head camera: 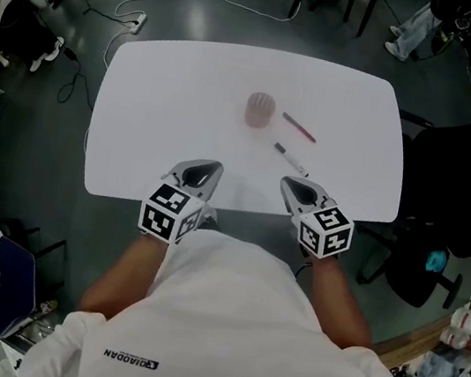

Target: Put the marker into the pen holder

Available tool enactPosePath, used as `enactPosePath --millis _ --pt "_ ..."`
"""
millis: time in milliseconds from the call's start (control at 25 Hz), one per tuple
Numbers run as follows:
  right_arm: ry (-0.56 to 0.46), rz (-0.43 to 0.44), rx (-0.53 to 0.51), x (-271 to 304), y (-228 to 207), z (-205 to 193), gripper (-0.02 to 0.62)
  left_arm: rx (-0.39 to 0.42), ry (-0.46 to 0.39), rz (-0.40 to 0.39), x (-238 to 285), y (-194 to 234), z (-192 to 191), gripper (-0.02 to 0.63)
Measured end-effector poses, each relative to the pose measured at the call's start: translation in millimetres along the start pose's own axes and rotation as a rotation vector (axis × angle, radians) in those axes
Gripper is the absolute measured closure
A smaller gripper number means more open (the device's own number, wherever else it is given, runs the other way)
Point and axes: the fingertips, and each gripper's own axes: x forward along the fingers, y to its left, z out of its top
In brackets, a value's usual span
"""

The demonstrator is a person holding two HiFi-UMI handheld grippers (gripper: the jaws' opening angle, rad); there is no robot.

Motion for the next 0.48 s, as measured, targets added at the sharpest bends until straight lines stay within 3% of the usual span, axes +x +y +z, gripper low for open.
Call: enactPosePath --millis 280,480 --pt "0.069 -0.069 0.023 47.2 -22.1 2.7 0.577 -0.003 0.055 -0.045 16.9 61.4 -1.8 0.577" --pt "0.126 -0.141 0.037 73.6 -47.2 -12.2 0.577 0.041 0.078 -0.092 37.2 79.9 -1.0 0.577"
